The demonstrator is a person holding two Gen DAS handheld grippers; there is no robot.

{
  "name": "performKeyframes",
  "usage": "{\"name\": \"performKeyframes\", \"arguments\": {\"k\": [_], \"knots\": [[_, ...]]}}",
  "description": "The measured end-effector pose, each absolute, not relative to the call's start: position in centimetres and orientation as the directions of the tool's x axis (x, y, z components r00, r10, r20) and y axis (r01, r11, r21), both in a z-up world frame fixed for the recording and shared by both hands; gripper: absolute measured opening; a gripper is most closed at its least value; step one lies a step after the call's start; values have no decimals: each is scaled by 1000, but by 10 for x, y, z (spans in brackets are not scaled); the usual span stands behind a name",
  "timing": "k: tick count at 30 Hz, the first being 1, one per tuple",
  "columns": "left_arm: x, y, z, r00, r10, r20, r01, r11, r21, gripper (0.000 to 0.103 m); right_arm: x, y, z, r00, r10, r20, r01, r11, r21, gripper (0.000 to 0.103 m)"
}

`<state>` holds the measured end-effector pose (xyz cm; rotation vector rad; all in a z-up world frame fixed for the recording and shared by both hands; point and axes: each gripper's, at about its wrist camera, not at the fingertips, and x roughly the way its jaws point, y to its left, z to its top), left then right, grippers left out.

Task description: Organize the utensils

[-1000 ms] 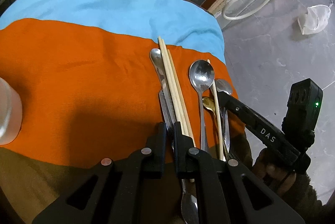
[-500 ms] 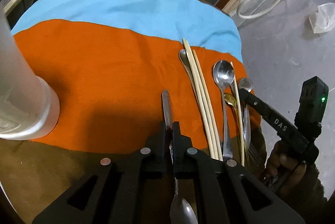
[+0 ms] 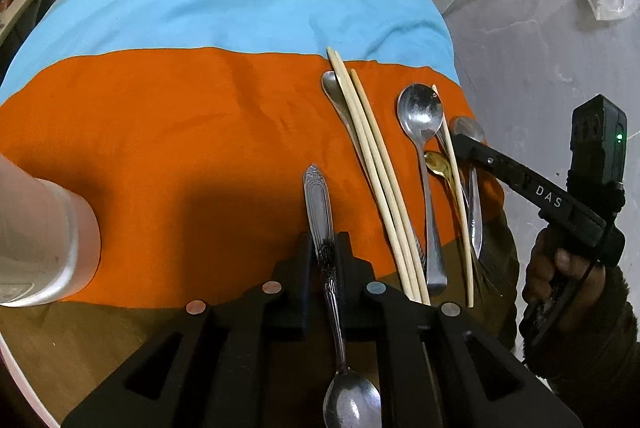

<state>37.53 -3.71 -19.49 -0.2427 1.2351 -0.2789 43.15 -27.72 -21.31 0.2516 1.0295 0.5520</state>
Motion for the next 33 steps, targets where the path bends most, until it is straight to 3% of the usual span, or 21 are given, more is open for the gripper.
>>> {"name": "performKeyframes", "arguments": {"k": [5, 12, 18, 33], "knots": [[366, -34, -190, 364, -390, -846, 51, 915, -400, 0, 424, -277, -210, 417, 537, -733, -302, 843, 446, 2], [343, -45, -179, 425, -331, -842, 82, 941, -328, 0, 395, -271, -194, 476, 536, -697, -317, 844, 432, 1], [325, -45, -169, 544, -305, -782, 96, 948, -303, 0, 369, -272, -179, 540, 529, -655, -302, 848, 436, 1], [270, -1, -86, 826, -243, -508, 62, 936, -346, 0, 316, -230, -114, 693, 548, -468, -386, 831, 401, 1]]}}
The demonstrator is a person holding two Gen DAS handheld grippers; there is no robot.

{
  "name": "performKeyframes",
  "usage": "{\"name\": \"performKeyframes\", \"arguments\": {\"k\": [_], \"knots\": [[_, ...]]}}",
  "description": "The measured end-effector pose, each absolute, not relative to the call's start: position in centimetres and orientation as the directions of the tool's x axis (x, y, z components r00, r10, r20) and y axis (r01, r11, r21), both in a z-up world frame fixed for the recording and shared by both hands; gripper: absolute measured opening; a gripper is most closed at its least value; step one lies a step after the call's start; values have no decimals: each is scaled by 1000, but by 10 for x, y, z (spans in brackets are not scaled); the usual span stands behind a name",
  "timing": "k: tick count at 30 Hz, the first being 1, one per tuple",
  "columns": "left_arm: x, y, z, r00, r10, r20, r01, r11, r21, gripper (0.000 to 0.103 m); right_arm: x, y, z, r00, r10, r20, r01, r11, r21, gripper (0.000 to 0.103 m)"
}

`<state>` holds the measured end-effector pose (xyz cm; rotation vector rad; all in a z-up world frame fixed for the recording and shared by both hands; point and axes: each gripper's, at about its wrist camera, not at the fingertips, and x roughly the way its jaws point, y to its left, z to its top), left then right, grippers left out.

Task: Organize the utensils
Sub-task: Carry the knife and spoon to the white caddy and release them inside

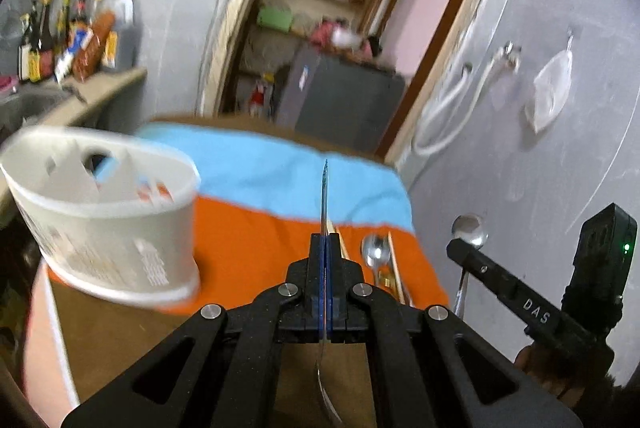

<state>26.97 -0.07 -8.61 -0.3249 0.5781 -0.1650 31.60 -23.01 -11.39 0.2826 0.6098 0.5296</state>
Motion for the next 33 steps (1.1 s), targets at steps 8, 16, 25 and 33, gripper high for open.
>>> {"name": "performKeyframes", "arguments": {"k": [8, 16, 25, 33], "knots": [[256, 72, -17, 925, -151, -349, 9, 926, -377, 0, 327, -171, -55, 704, 650, -286, -527, 749, 403, 1], [258, 173, 25, 973, 33, -230, -110, 938, -329, 0, 346, -85, -21, 691, 710, -137, -621, 679, 392, 1], [269, 232, -24, 963, 131, -234, -200, 931, -305, 0, 340, -5, -51, 704, 693, -158, -662, 720, 209, 1], [279, 218, -57, 959, 100, -267, -168, 954, -247, 0, 323, 20, -96, 710, 665, -231, -677, 735, 37, 1]]}}
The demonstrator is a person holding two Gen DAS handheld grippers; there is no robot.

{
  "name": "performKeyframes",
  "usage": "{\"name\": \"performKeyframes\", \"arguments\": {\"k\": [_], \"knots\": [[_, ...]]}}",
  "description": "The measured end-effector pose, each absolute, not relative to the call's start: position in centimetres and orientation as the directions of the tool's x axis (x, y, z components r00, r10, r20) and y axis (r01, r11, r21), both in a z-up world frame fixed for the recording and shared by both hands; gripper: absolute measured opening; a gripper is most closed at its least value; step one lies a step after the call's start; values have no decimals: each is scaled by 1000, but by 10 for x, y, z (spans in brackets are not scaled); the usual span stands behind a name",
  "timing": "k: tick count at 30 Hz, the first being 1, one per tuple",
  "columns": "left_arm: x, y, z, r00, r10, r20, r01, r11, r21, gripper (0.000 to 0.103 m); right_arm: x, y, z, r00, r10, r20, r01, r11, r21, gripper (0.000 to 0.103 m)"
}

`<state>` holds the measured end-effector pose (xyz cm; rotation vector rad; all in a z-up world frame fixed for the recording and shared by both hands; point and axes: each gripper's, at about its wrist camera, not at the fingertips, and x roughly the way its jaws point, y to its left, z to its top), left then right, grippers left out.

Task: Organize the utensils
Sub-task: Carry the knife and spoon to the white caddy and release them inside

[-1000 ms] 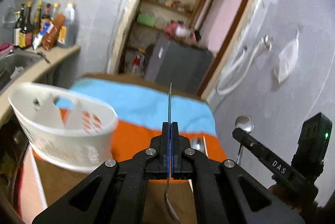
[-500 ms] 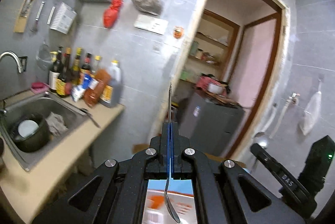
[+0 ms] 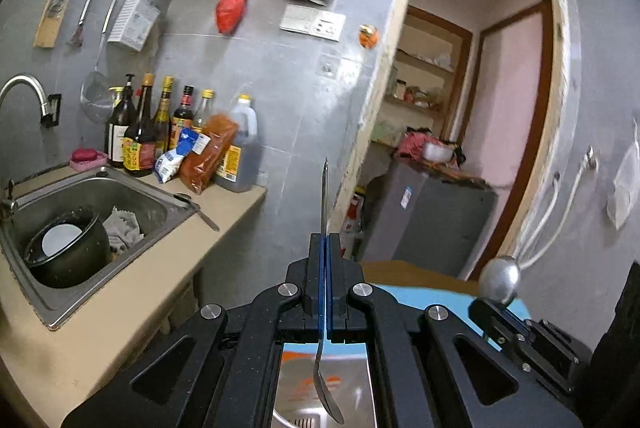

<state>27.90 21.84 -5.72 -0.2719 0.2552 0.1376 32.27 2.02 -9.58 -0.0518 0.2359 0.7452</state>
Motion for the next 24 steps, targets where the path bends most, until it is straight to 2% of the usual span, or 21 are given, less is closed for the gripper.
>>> {"name": "performKeyframes", "arguments": {"k": [7, 11, 15, 17, 18, 19, 21, 23, 24], "knots": [[280, 214, -77, 943, 53, -329, -142, 957, -253, 0, 319, 12, -109, 697, 658, -284, -675, 736, 47, 3], [275, 214, -82, 926, 6, -378, -125, 949, -291, 0, 320, 3, -106, 686, 652, -323, -665, 742, 86, 8], [271, 212, -84, 908, -1, -418, -139, 943, -302, 3, 316, -7, -102, 679, 653, -334, -654, 745, 128, 18], [266, 210, -83, 909, -4, -418, -140, 940, -312, 17, 315, -14, -97, 679, 655, -333, -647, 748, 152, 19], [264, 210, -82, 911, -9, -413, -136, 938, -319, 29, 314, -18, -94, 683, 649, -335, -637, 754, 161, 19], [261, 209, -81, 913, -12, -407, -133, 936, -326, 37, 313, -21, -92, 686, 645, -337, -630, 758, 170, 21], [258, 208, -77, 915, -13, -404, -136, 931, -338, 38, 313, -28, -86, 692, 636, -342, -613, 768, 188, 24], [257, 202, -72, 912, -12, -409, -135, 934, -330, 41, 313, -36, -81, 704, 622, -343, -592, 780, 202, 39], [257, 198, -68, 913, -11, -407, -134, 935, -327, 50, 312, -43, -77, 714, 614, -336, -578, 788, 212, 45]]}}
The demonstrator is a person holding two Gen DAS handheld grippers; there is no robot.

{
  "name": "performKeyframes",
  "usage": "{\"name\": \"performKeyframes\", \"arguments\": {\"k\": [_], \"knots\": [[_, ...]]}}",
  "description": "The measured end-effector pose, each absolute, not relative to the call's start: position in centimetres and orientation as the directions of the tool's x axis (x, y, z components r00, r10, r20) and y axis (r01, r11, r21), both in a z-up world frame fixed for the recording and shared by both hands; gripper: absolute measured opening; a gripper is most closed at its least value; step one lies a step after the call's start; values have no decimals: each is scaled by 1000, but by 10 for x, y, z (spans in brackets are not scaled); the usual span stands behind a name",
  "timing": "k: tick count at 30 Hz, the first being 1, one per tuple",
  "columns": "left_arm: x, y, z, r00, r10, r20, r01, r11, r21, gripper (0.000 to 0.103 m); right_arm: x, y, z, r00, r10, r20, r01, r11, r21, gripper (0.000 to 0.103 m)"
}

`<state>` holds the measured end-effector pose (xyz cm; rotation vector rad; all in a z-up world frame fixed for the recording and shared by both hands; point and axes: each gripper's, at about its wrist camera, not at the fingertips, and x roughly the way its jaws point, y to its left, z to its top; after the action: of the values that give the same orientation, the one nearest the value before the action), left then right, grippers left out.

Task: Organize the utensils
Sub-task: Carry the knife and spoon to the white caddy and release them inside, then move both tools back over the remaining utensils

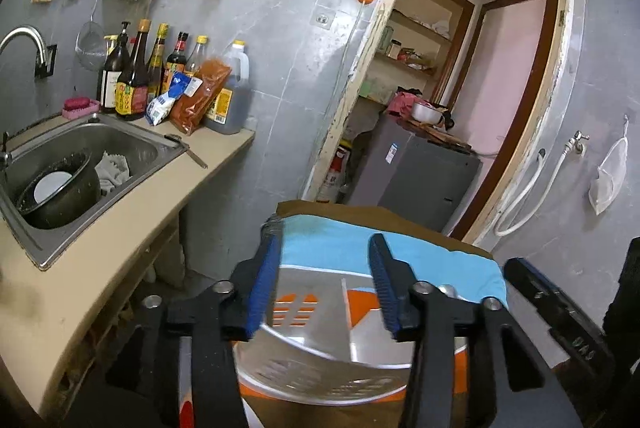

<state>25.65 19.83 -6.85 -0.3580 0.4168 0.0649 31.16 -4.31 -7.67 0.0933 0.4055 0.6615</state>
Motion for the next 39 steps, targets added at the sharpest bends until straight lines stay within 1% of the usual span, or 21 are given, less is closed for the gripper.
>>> {"name": "performKeyframes", "arguments": {"k": [1, 2, 3, 4, 5, 6, 7, 8, 11, 16, 20, 23, 29, 32, 36, 39], "knots": [[256, 195, -65, 913, -10, -407, -135, 936, -325, 62, 310, -49, -73, 725, 605, -329, -565, 796, 219, 54], [255, 190, -61, 915, -3, -403, -140, 935, -325, 69, 309, -56, -69, 735, 596, -323, -551, 803, 226, 64], [254, 185, -57, 920, 8, -392, -146, 935, -324, 79, 309, -62, -66, 743, 589, -318, -541, 808, 232, 70], [253, 181, -54, 924, 16, -382, -149, 935, -321, 85, 307, -72, -62, 759, 574, -309, -522, 819, 238, 81], [252, 174, -50, 929, 25, -369, -148, 939, -311, 87, 306, -78, -59, 769, 563, -302, -511, 826, 238, 88], [252, 168, -46, 933, 32, -359, -146, 944, -296, 91, 304, -86, -55, 783, 548, -294, -497, 836, 235, 90], [252, 158, -43, 936, 44, -350, -146, 951, -271, 94, 303, -92, -52, 792, 536, -291, -485, 843, 231, 96], [253, 151, -41, 937, 51, -346, -147, 956, -255, 95, 301, -102, -48, 806, 519, -284, -469, 853, 228, 103], [253, 126, -35, 944, 62, -324, -140, 965, -221, 96, 294, -129, -38, 845, 465, -264, -421, 883, 210, 103], [254, 75, -30, 953, 11, -303, -69, 981, -179, 96, 286, -178, -32, 888, 386, -250, -351, 920, 174, 103], [260, 35, -36, 948, -45, -316, 2, 991, -133, 96, 290, -218, -44, 903, 320, -286, -289, 946, 146, 103], [268, 6, -48, 932, -84, -352, 46, 992, -114, 96, 295, -244, -57, 906, 281, -317, -249, 959, 137, 103], [287, -35, -90, 883, -147, -446, 111, 988, -105, 96, 310, -282, -99, 877, 234, -420, -194, 972, 136, 103], [302, -47, -113, 840, -158, -518, 123, 987, -102, 96, 320, -289, -122, 845, 243, -476, -195, 969, 148, 103], [326, -51, -140, 770, -183, -611, 127, 983, -135, 96, 327, -291, -146, 808, 254, -531, -191, 966, 173, 103], [341, -53, -156, 723, -201, -660, 124, 979, -163, 96, 336, -290, -164, 762, 279, -585, -194, 959, 204, 103]]}}
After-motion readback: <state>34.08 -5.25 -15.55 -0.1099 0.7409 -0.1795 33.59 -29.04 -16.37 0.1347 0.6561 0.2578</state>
